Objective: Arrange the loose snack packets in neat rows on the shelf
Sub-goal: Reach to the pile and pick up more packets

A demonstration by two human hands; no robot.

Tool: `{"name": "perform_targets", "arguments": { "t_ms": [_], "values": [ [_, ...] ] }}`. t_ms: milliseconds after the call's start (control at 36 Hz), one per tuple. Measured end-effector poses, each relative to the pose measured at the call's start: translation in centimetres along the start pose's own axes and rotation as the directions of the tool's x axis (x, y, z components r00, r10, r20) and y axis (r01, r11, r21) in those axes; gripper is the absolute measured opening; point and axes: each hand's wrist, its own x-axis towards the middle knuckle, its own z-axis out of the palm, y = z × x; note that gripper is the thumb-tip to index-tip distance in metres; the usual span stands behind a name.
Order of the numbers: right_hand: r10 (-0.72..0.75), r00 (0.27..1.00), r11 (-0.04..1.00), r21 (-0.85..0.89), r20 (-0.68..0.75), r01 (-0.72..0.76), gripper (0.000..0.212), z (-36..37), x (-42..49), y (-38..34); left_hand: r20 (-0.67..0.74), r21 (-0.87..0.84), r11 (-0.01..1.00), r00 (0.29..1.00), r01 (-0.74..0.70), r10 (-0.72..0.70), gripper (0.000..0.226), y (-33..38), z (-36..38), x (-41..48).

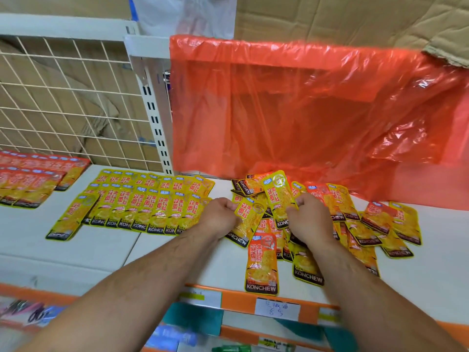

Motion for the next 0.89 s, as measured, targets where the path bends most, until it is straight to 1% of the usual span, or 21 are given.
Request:
{"name": "perform_targets", "arguments": {
  "t_ms": [56,139,250,333,417,500,528,583,667,750,889],
  "values": [
    [0.003,1.0,0.996,0.085,-0.005,-0.003,0.027,-0.1,-0.1,-0.5,0.025,-0.044,0.999,1.0,0.0,0.001,0.024,0.1,-0.8,-0.2],
    [0.027,1.0,0.977,0.21,0.008,-0.028,0.027,0.0,-0.6,-1.8,0.045,-0.068,0.998,0.999,0.002,0.001,0.023,-0.1,-1.8,-0.5],
    [0.055,0.998,0.947,0.317,0.019,-0.058,0.04,1.0,-1.6,-3.8,0.051,-0.13,0.991,0.999,0.014,-0.008,0.02,-1.0,-3.4,-0.8],
    [0.066,0.997,0.926,0.372,0.026,-0.071,0.041,2.2,-2.6,-5.6,0.044,-0.171,0.985,0.999,-0.001,0.008,0.025,-1.7,-5.2,-1.2],
    [0.071,0.996,0.91,0.406,0.05,-0.085,0.045,3.9,-3.9,-7.9,0.003,-0.232,0.973,1.0,-0.014,0.015,0.029,-2.8,-7.7,-1.4],
    [0.058,0.995,0.889,0.449,0.087,-0.091,0.039,6.3,-5.4,-10.5,-0.026,-0.267,0.964,1.0,-0.007,0.0,0.03,-4.3,-10.9,-1.5],
    [0.053,0.993,0.886,0.454,0.101,-0.093,0.041,7.1,-6.0,-11.5,-0.035,-0.271,0.963,0.999,-0.007,-0.003,0.03,-4.8,-12.1,-1.5],
    [0.053,0.991,0.885,0.453,0.126,-0.105,0.045,8.8,-7.1,-13.4,-0.067,-0.267,0.964,0.998,-0.017,-0.001,0.028,-5.9,-14.8,-1.5],
    [0.063,0.988,0.879,0.461,0.142,-0.123,0.044,11.5,-8.3,-16.2,-0.123,-0.245,0.969,0.992,-0.042,0.012,0.024,-7.7,-18.7,-1.4],
    [0.094,0.982,0.872,0.463,0.162,-0.159,0.044,14.0,-9.4,-18.6,-0.165,-0.18,0.982,0.986,-0.056,0.026,0.023,-9.3,-22.2,-1.4],
    [0.061,0.982,0.886,0.443,0.18,-0.136,0.046,17.3,-11.4,-22.1,-0.179,-0.09,0.995,0.984,-0.043,0.026,0.02,-11.8,-27.0,-1.0]
  ]
}}
